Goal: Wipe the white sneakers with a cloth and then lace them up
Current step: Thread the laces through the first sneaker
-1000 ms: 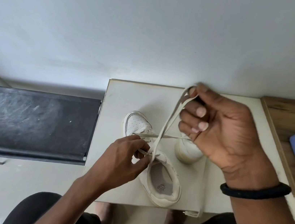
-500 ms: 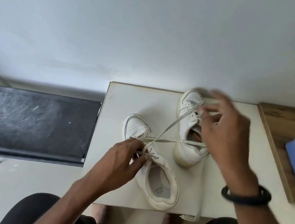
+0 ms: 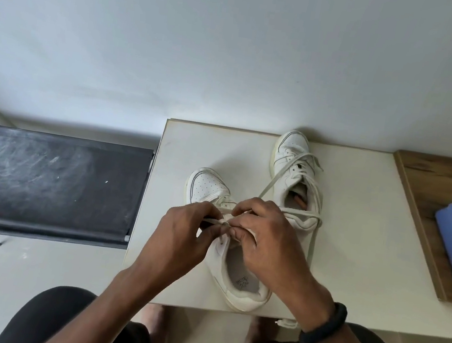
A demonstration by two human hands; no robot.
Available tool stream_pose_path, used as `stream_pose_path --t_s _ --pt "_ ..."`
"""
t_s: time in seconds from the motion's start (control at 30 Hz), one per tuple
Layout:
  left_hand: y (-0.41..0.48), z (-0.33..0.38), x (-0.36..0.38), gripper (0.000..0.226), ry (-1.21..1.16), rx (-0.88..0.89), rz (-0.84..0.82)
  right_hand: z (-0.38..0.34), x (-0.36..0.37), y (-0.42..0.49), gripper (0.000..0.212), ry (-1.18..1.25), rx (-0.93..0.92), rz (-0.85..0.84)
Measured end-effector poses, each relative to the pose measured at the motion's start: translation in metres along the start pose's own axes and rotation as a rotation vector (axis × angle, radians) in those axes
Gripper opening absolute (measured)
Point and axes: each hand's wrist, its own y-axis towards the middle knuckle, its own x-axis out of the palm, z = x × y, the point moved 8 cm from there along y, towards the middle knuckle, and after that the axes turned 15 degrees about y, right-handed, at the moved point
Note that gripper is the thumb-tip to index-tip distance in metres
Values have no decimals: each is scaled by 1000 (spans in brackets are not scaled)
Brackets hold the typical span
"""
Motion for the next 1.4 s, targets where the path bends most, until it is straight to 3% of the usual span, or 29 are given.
stream_pose_path --t_s 0.2,0.3,0.47,0.83,1.07,1.23,1.4 --pt "0 18 -10 12 137 198 145 9 5 1 8 193 146 76" --pt "2 25 -12 18 194 315 153 16 8 1 13 269 241 80" --pt "5 25 -13 9 219 391 139 23 12 -1 11 339 330 56" --pt "3 25 -7 15 226 388 -1 3 10 -6 11 118 153 75" --pt "5 14 2 25 126 284 -98 9 16 -5 3 191 201 84" --pt "11 -9 12 28 -182 52 -260 -12 10 -10 19 1 139 161" --pt "8 -13 18 33 -321 -88 -352 -29 9 -13 11 -135 81 157"
